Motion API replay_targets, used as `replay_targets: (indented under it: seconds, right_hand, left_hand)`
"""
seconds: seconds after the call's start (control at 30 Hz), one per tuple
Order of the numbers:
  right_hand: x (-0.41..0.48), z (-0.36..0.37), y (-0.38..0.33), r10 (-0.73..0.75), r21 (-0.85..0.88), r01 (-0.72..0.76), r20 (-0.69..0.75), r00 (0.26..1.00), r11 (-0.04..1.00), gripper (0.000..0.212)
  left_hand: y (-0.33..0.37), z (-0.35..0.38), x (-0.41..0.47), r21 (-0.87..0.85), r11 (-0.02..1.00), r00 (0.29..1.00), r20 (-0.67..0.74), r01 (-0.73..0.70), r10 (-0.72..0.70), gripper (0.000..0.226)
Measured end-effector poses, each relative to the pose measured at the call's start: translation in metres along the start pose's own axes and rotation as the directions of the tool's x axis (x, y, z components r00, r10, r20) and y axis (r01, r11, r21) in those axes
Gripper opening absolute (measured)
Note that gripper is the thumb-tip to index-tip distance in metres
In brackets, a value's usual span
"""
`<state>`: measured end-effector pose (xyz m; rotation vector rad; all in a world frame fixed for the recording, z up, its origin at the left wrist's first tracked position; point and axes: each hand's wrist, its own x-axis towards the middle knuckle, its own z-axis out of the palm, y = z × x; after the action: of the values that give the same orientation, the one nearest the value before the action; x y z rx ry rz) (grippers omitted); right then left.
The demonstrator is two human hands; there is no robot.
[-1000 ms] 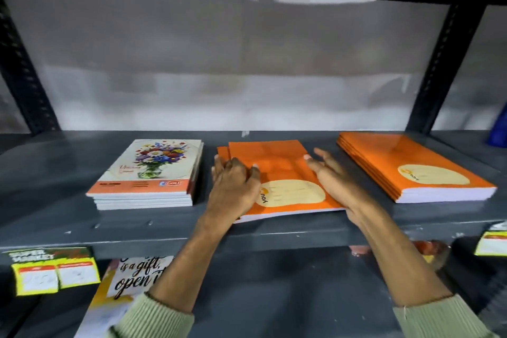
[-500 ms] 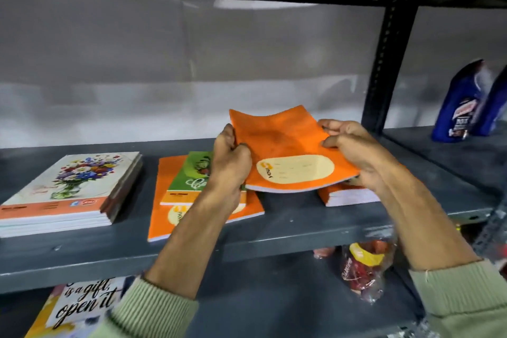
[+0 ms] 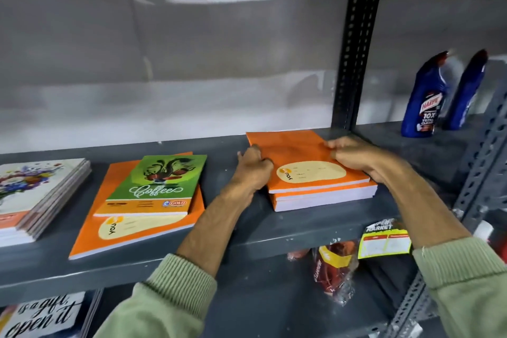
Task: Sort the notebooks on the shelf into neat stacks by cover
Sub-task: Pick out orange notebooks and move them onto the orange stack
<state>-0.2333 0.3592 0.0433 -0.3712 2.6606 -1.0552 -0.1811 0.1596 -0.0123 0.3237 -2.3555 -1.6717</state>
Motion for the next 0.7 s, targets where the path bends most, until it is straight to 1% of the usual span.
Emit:
replay_targets:
  seconds: [0.03,0.07,0.1,0.13,0.17,0.2,0.23,0.27,0.3,0.37,0.4,0.43,0.47,0.53,0.57,0.6,0.63,0.7]
  right_hand:
    - [0.000,0.001,-0.001,-0.006,-0.052,0.006,0.002,1.000,0.999,0.030]
    - [-0.002,0.001,-0.005,-0.022,-0.117,0.018,-0.032,0.999,0.993,0.036]
    - [-0.001,0.001,-0.008,-0.067,-0.203,0.045,-0.104,0.992,0.978,0.044]
    - [-0.003,0.002,-0.016,-0.148,-0.274,0.096,-0.176,0.973,0.957,0.051]
    - [-0.005,0.004,-0.022,-0.235,-0.288,0.163,-0.239,0.942,0.944,0.055]
    - [-0.011,0.009,-0.033,-0.318,-0.255,0.249,-0.281,0.906,0.934,0.056]
    - [-0.017,0.017,-0.043,-0.375,-0.176,0.335,-0.309,0.874,0.926,0.056]
    - [-0.020,0.029,-0.056,-0.404,-0.078,0.401,-0.313,0.860,0.913,0.056]
    - [-0.022,0.044,-0.068,-0.420,0.023,0.447,-0.301,0.856,0.894,0.056]
    - [-0.022,0.078,-0.093,-0.456,0.214,0.506,-0.243,0.856,0.836,0.067]
    - [-0.019,0.094,-0.101,-0.455,0.288,0.500,-0.214,0.865,0.816,0.074]
    - [-0.016,0.113,-0.112,-0.455,0.320,0.485,-0.168,0.874,0.814,0.076]
    - [-0.014,0.131,-0.119,-0.439,0.282,0.453,-0.115,0.891,0.846,0.075]
    - [-0.014,0.164,-0.129,-0.358,0.028,0.360,-0.051,0.932,0.933,0.074]
    - [-0.016,0.182,-0.135,-0.325,-0.071,0.323,-0.023,0.945,0.944,0.074]
    - [-0.018,0.197,-0.138,-0.296,-0.115,0.296,0.016,0.955,0.948,0.075]
    - [-0.020,0.211,-0.142,-0.297,-0.131,0.300,0.043,0.954,0.945,0.075]
    - [-0.021,0.222,-0.147,-0.290,-0.088,0.293,0.050,0.956,0.952,0.073]
  left_hand:
    - [-0.005,-0.001,0.006,0.052,0.998,0.999,-0.028,0.026,-0.024,0.033]
    - [0.000,-0.005,0.002,0.055,0.998,0.998,-0.045,0.040,-0.038,0.038]
    - [0.012,-0.012,-0.013,0.047,0.998,0.997,-0.061,0.044,-0.041,0.042]
    - [0.023,-0.021,-0.025,0.048,0.998,0.996,-0.089,0.031,-0.027,0.042]
    - [0.031,-0.030,-0.033,0.049,0.999,0.994,-0.113,-0.004,0.010,0.039]
    - [0.031,-0.043,-0.035,0.054,0.998,0.988,-0.150,-0.015,0.023,0.038]
    - [0.032,-0.057,-0.040,0.069,0.997,0.983,-0.181,-0.024,0.036,0.044]
    - [0.029,-0.074,-0.044,0.091,0.996,0.975,-0.218,-0.021,0.040,0.050]
    - [0.024,-0.092,-0.047,0.115,0.993,0.967,-0.253,-0.011,0.040,0.049]
    - [0.009,-0.129,-0.056,0.203,0.978,0.941,-0.337,0.043,0.029,0.035]
    - [-0.001,-0.143,-0.059,0.261,0.964,0.928,-0.370,0.060,0.042,0.037]
    - [-0.011,-0.161,-0.065,0.335,0.937,0.913,-0.405,0.102,0.045,0.040]
    - [-0.023,-0.174,-0.067,0.401,0.902,0.901,-0.432,0.158,0.034,0.043]
    - [-0.043,-0.188,-0.072,0.486,0.826,0.894,-0.445,0.283,-0.045,0.041]
    - [-0.051,-0.194,-0.077,0.520,0.787,0.896,-0.434,0.332,-0.091,0.039]
    - [-0.056,-0.194,-0.078,0.556,0.762,0.909,-0.403,0.332,-0.102,0.038]
    - [-0.059,-0.197,-0.079,0.581,0.755,0.925,-0.369,0.304,-0.089,0.038]
    - [-0.061,-0.198,-0.079,0.578,0.777,0.939,-0.341,0.249,-0.048,0.035]
